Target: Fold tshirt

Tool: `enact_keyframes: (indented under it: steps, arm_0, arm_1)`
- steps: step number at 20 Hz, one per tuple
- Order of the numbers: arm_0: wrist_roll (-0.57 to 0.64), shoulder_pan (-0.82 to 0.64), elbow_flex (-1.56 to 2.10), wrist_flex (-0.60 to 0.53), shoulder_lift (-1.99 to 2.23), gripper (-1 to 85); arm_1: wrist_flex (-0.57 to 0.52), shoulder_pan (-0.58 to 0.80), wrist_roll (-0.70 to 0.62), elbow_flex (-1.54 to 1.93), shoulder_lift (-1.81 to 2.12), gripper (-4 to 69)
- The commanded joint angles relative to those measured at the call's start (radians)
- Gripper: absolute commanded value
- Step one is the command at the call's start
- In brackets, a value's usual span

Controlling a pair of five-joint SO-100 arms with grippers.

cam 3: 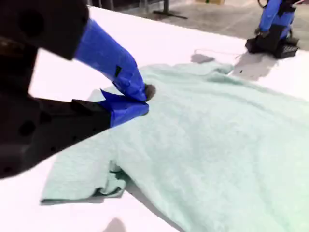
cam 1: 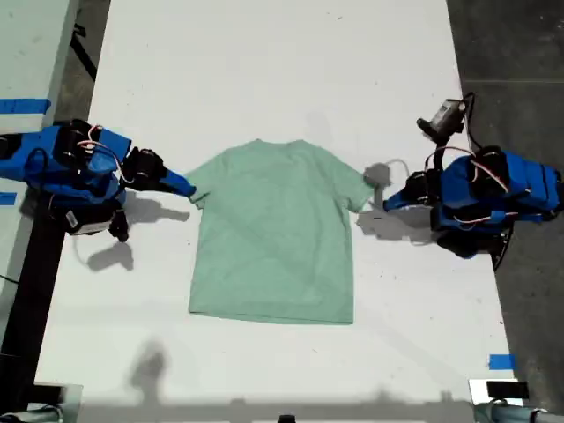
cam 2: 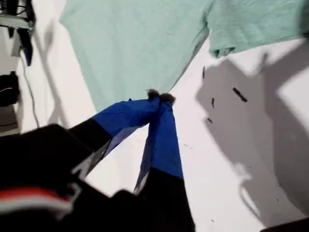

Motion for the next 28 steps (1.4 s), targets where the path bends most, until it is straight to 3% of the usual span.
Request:
enact_keyframes:
  steps: [1, 7, 11, 14, 15, 16, 18, 19, 28]
  arm_0:
    - [0.101, -0.087, -0.342, 0.094, -0.278, 0.1]
    - [0.341, -0.336, -0.758, 0.420, -0.589, 0.1]
    - [0.479, -0.477, -0.908, 0.575, -0.664, 0.1]
    - [0.495, -0.494, -0.910, 0.595, -0.687, 0.4]
    - [0.491, -0.480, -0.902, 0.589, -0.689, 0.6]
    - [0.486, -0.469, -0.891, 0.581, -0.689, 0.7]
    - [0.479, -0.454, -0.867, 0.563, -0.689, 0.8]
    - [0.474, -0.448, -0.850, 0.555, -0.689, 0.8]
    - [0.436, -0.413, -0.710, 0.456, -0.630, 0.8]
  arm_1:
    - [0.071, 0.121, -0.146, -0.242, -0.201, -0.1]
    - [0.183, 0.359, -0.446, -0.615, -0.626, -0.1]
    - [0.281, 0.488, -0.601, -0.821, -0.828, -0.1]
    - [0.316, 0.520, -0.661, -0.900, -0.914, -0.2]
    - [0.318, 0.518, -0.666, -0.905, -0.925, 1.9]
    - [0.308, 0.511, -0.669, -0.902, -0.927, 8.6]
    - [0.273, 0.497, -0.673, -0.865, -0.923, 24.1]
    - [0.247, 0.485, -0.676, -0.836, -0.923, 26.4]
    - [-0.221, 0.480, -0.667, -0.302, -0.910, 27.5]
